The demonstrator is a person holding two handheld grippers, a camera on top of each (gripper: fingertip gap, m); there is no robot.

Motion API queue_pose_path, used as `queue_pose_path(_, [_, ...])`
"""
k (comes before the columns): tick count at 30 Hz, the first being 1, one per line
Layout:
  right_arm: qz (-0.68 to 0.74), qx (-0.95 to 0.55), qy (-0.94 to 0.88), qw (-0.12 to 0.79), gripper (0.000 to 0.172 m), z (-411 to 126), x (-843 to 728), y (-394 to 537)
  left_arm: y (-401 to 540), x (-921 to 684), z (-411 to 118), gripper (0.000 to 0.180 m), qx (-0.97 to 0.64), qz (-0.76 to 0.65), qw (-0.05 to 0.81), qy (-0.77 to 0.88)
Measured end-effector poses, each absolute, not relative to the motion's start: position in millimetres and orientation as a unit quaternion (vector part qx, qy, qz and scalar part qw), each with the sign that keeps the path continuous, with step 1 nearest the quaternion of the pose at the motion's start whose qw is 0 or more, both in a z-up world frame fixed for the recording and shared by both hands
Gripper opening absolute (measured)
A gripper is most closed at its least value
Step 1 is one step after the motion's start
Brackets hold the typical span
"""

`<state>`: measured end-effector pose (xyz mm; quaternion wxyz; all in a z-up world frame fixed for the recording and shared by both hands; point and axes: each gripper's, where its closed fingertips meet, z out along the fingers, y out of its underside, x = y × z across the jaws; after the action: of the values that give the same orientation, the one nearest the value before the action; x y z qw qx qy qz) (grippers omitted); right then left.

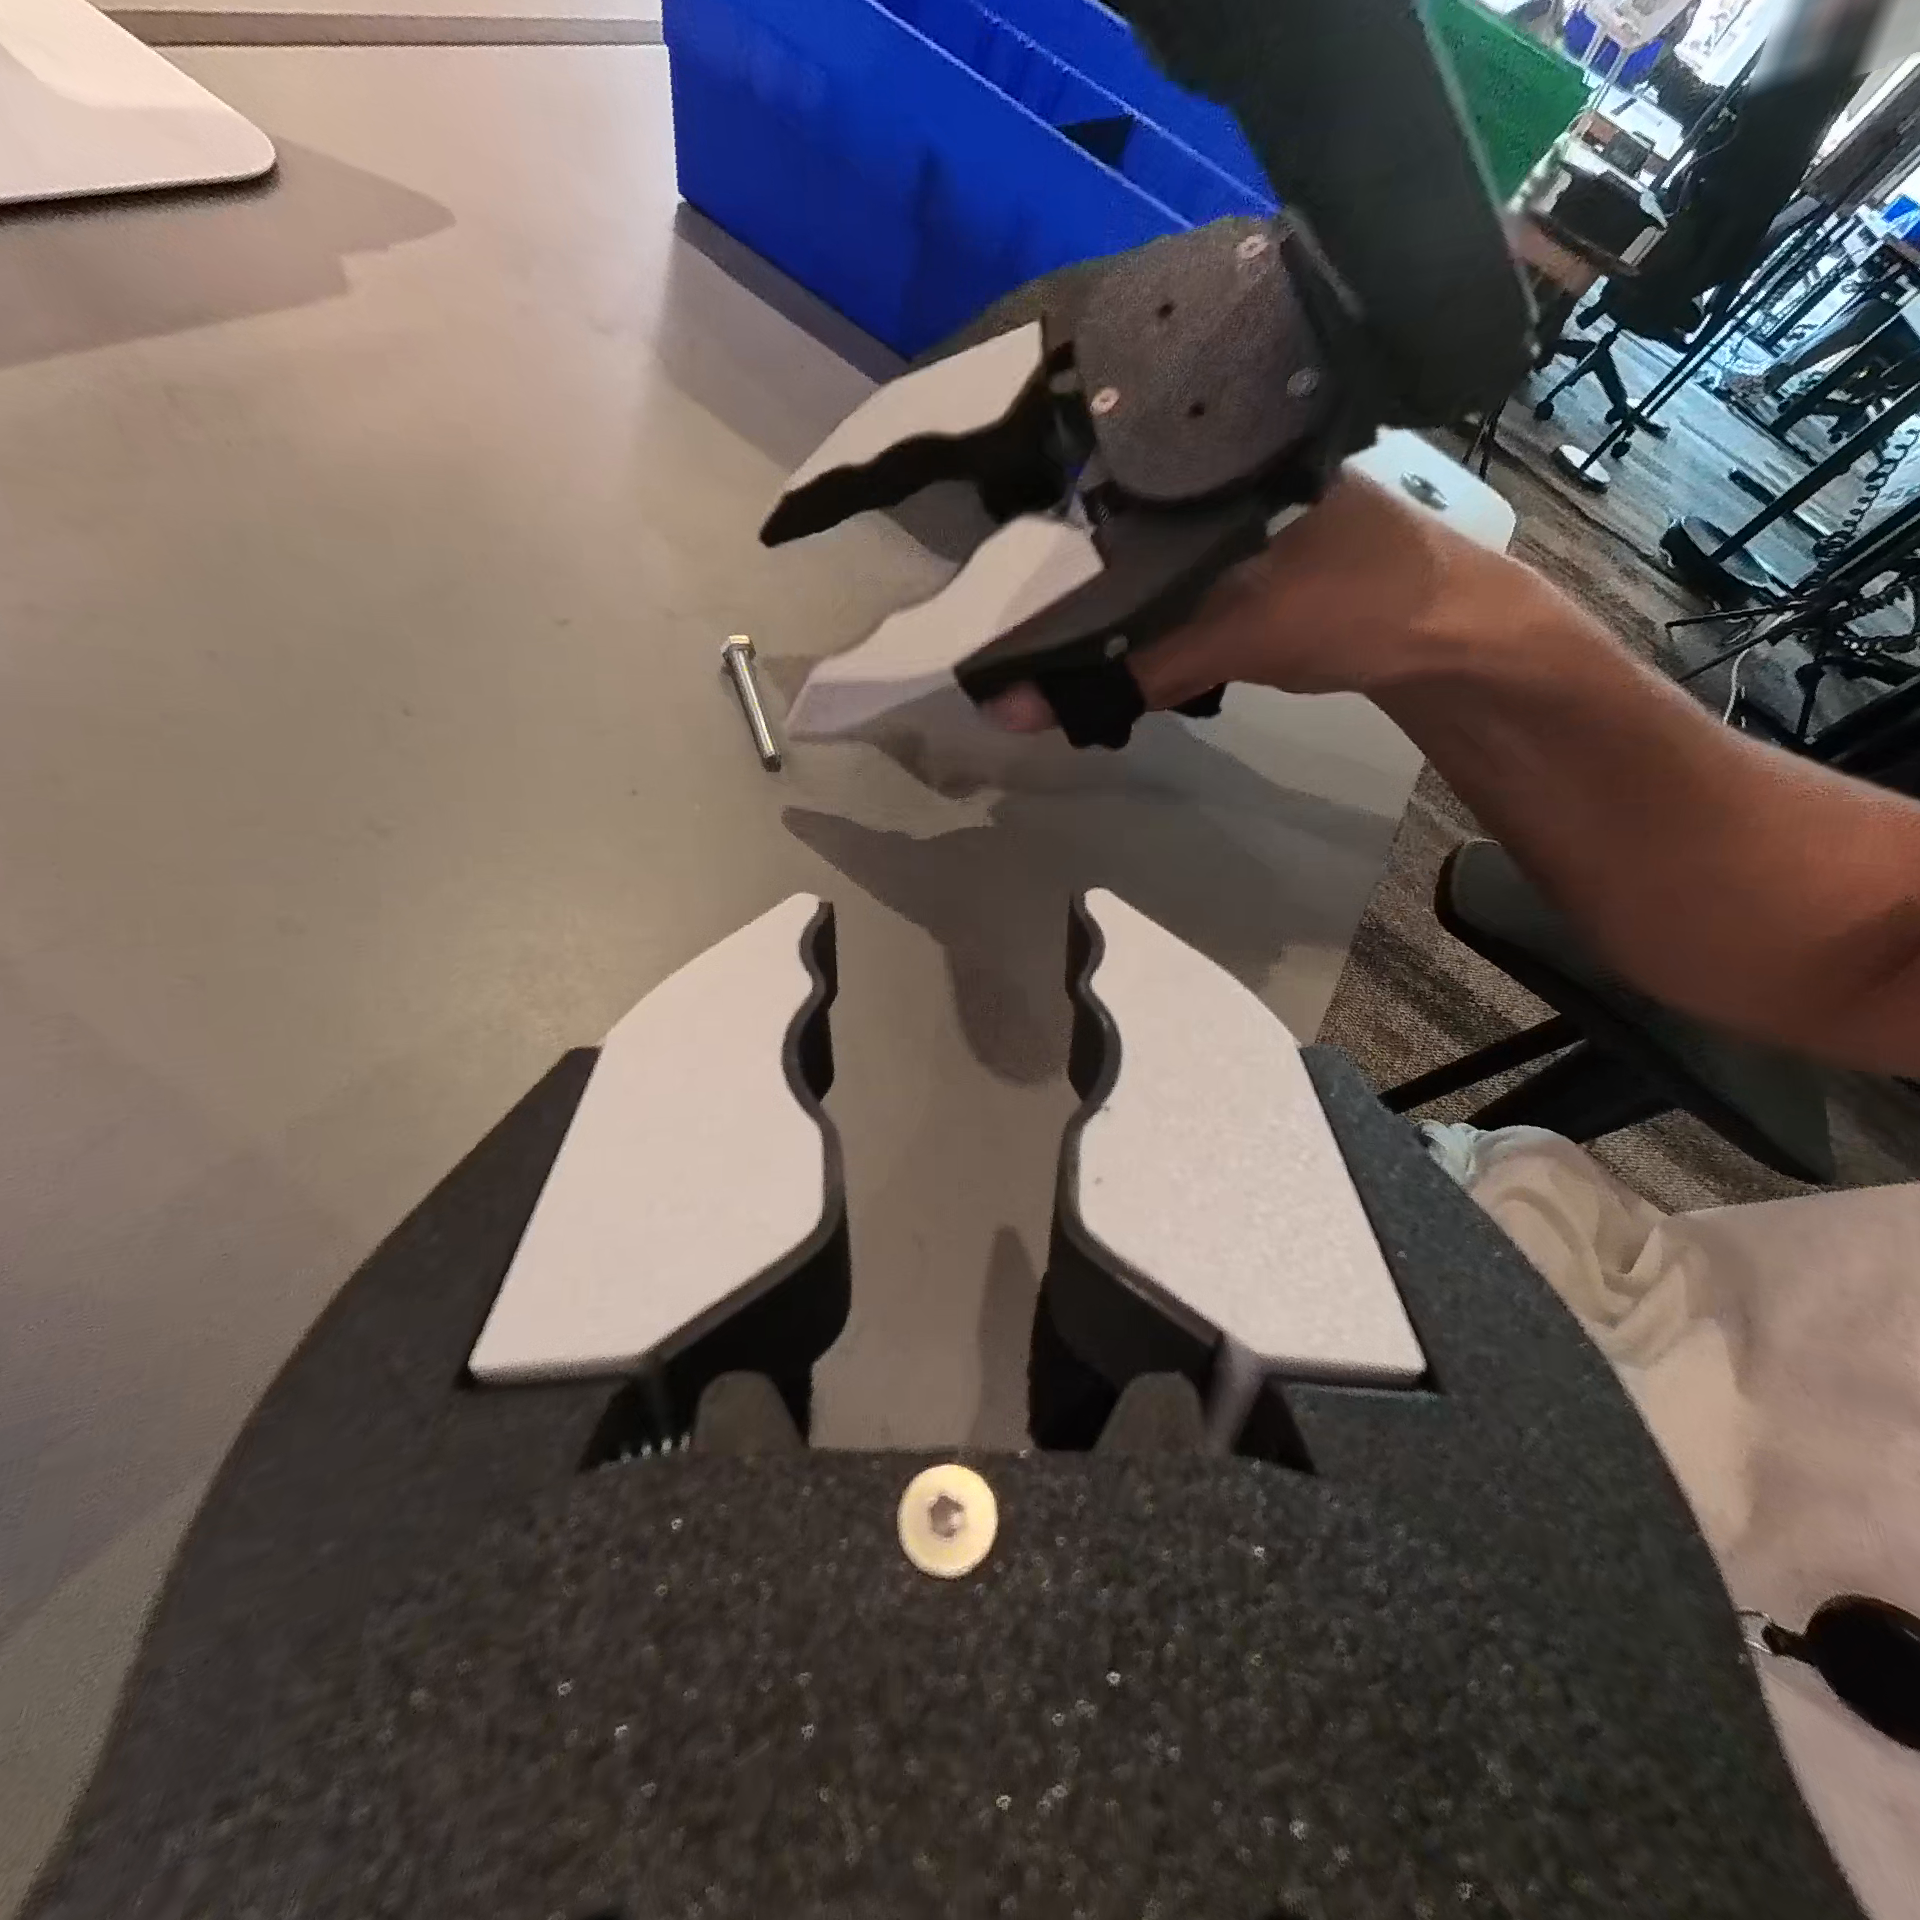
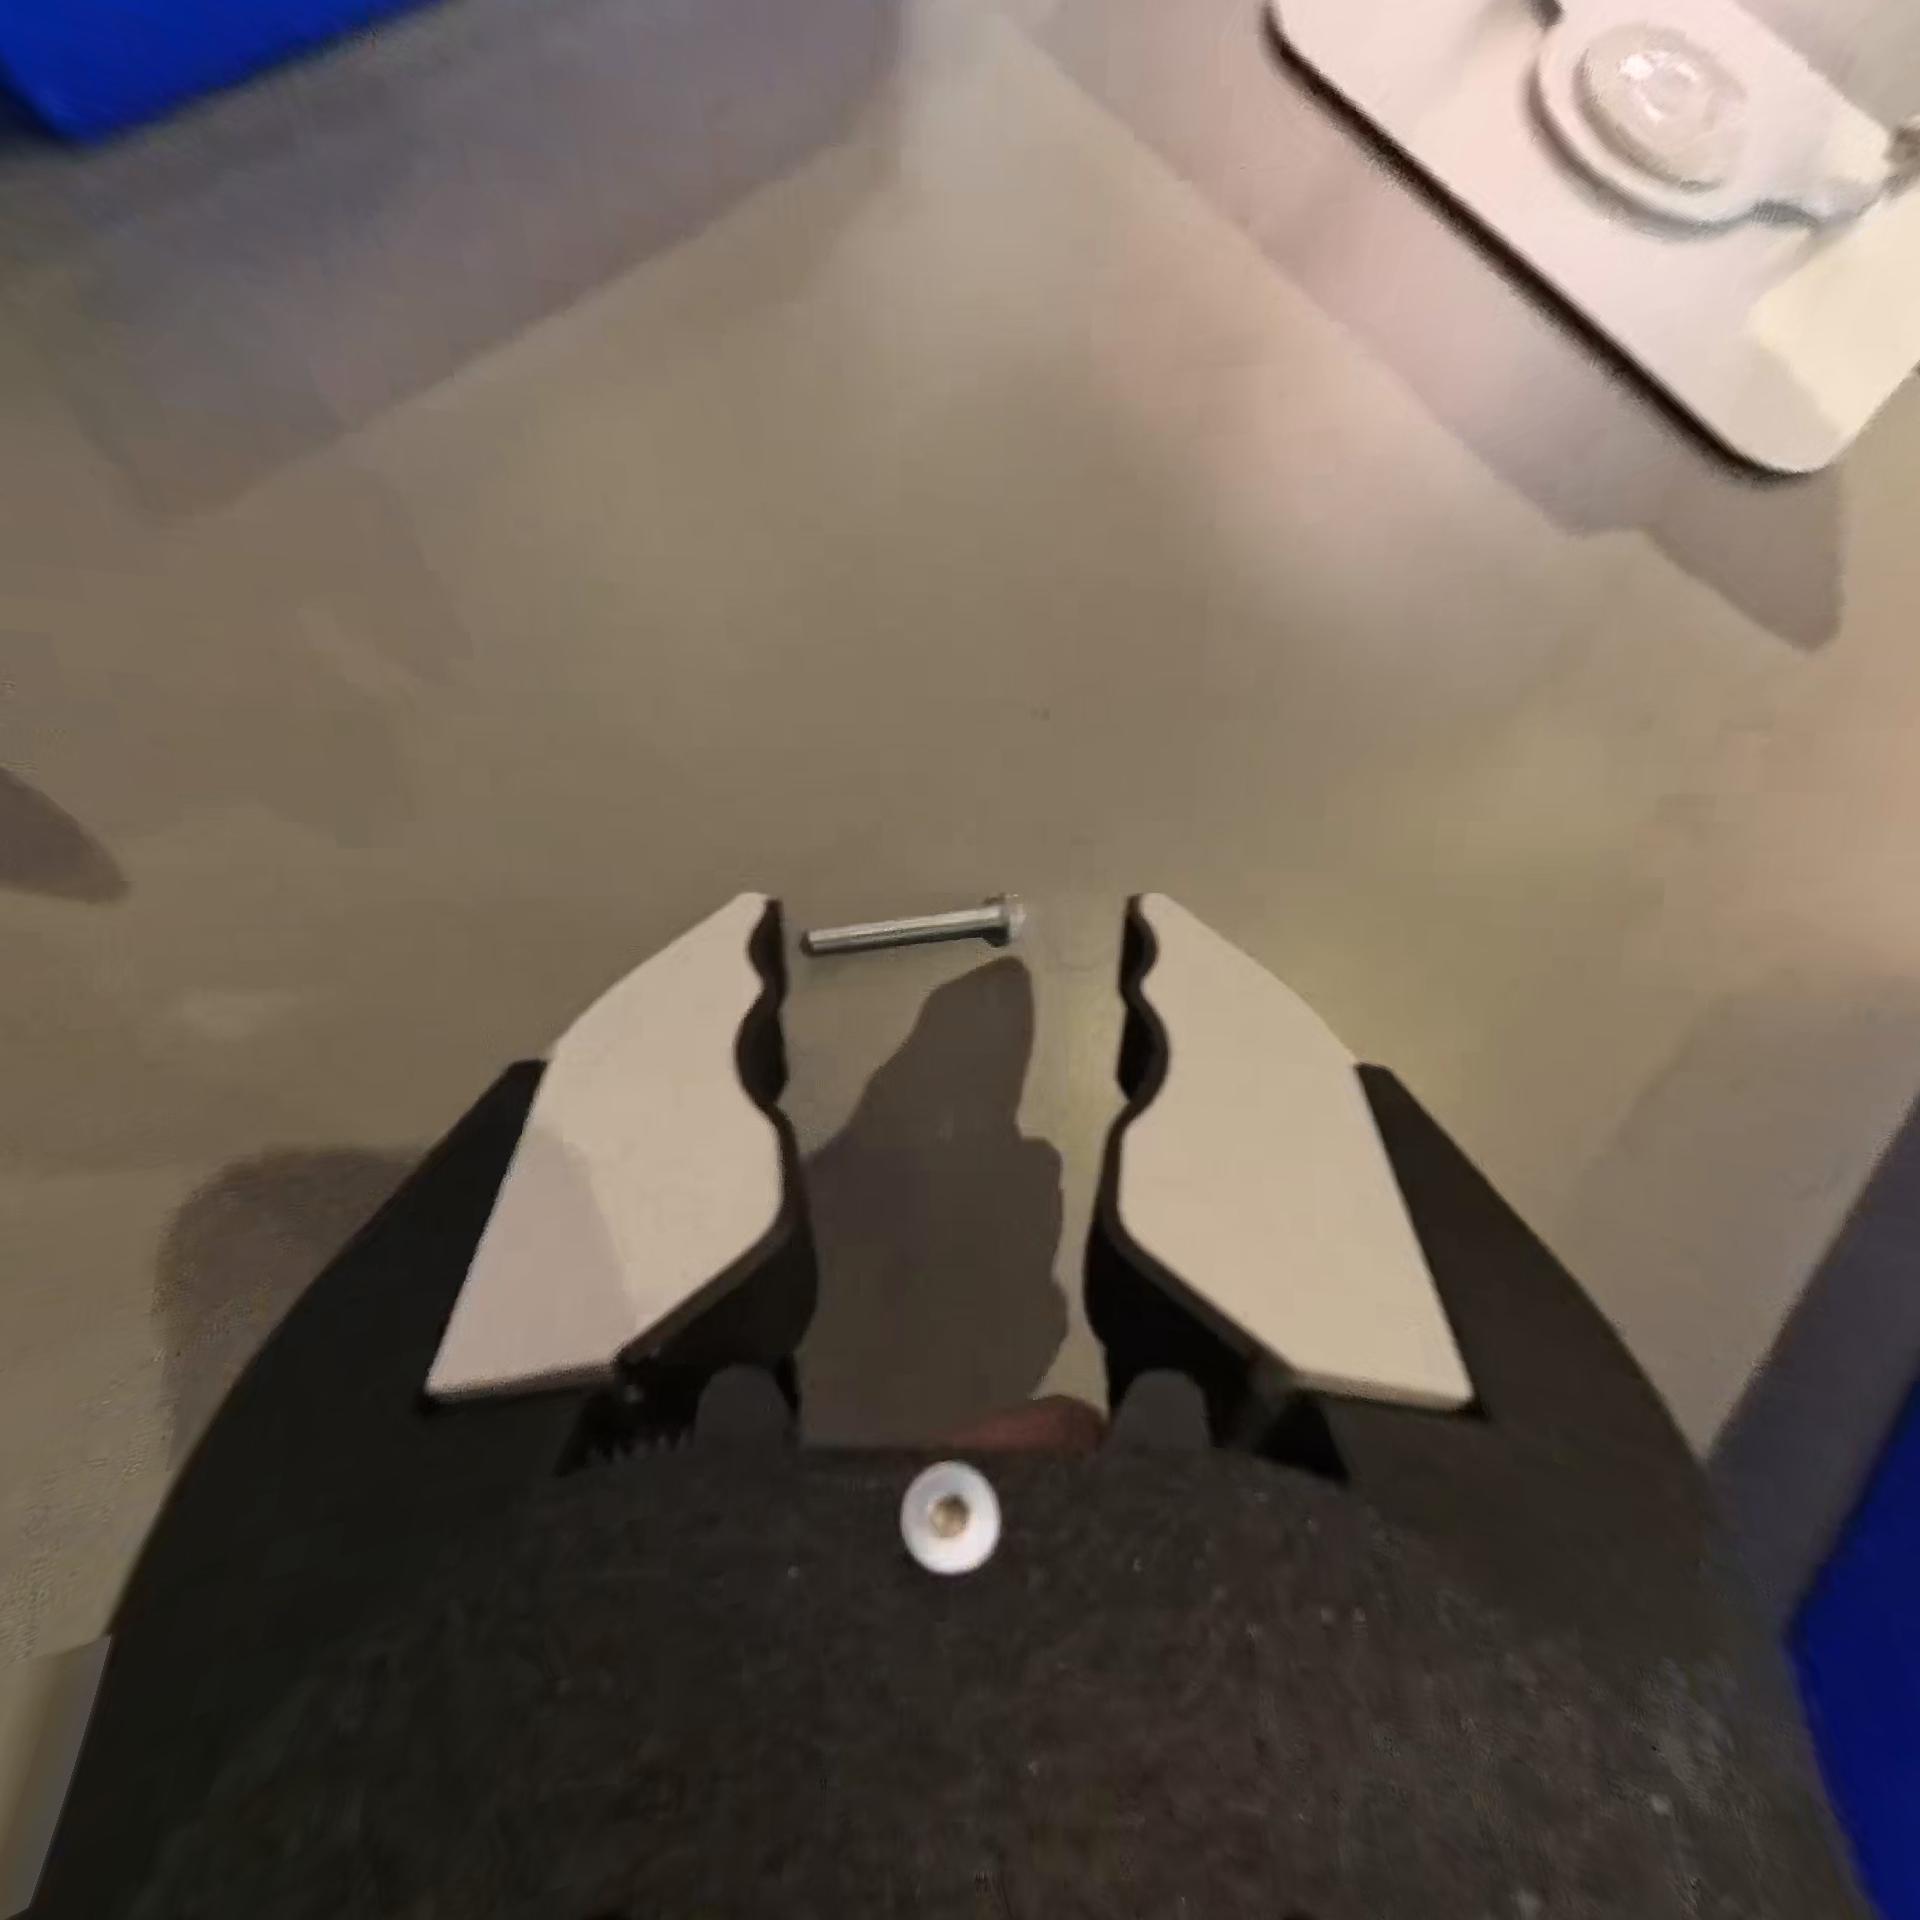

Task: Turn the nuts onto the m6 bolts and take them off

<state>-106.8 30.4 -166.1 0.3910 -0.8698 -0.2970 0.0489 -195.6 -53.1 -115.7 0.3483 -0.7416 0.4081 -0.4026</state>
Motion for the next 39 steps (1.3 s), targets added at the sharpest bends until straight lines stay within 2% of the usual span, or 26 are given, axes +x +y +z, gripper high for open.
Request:
queue_pose_path(1, [0.048, -0.871, -0.312, 0.378, 0.069, -172, -109, 30, -54, -195, -117, 0.042, -0.742, -0.401, 0.347, 0.41])
queue_pose_path(5, [0.044, -0.875, -0.326, 0.356, 0.07, -186, -112, 34, -56, -193, -122, 0.042, -0.743, -0.387, 0.344, 0.425])
queue_pose_path(8, [0.078, -0.879, -0.319, 0.346, 0.062, -191, -115, 35, -58, -192, -127, 0.042, -0.741, -0.373, 0.345, 0.439])
queue_pose_path(10, [0.123, -0.881, -0.317, 0.328, 0.047, -193, -119, 30, -60, -192, -129, 0.042, -0.741, -0.369, 0.343, 0.444])
queue_pose_path(18, [0.107, -0.875, -0.313, 0.354, 0.046, -187, -111, 32, -58, -193, -127, 0.042, -0.741, -0.382, 0.341, 0.434])
queue_pose_path(21, [0.089, -0.86, -0.304, 0.401, 0.046, -144, -94, 32, -56, -195, -125, 0.042, -0.74, -0.376, 0.349, 0.435])
queue_pose_path(25, [-0.03, -0.835, -0.266, 0.481, 0.046, -45, -9, 41, -55, -197, -123, 0.042, -0.739, -0.371, 0.356, 0.435])
queue_pose_path(27, [-0.078, -0.841, -0.227, 0.484, 0.046, -10, 53, 50, -55, -197, -123, 0.042, -0.739, -0.374, 0.354, 0.434])
queue_pose_path(29, [-0.113, -0.856, -0.192, 0.466, 0.046, 2, 114, 67, -54, -196, -123, 0.042, -0.74, -0.374, 0.355, 0.431])
queue_pose_path(34, [-0.079, -0.94, -0.162, 0.29, 0.046, -81, 212, 121, -48, -195, -125, 0.042, -0.744, -0.371, 0.36, 0.425])
queue_pose_path(39, [-0.036, -0.976, -0.115, 0.181, 0.047, -144, 252, 161, -41, -196, -121, 0.042, -0.74, -0.37, 0.377, 0.416])
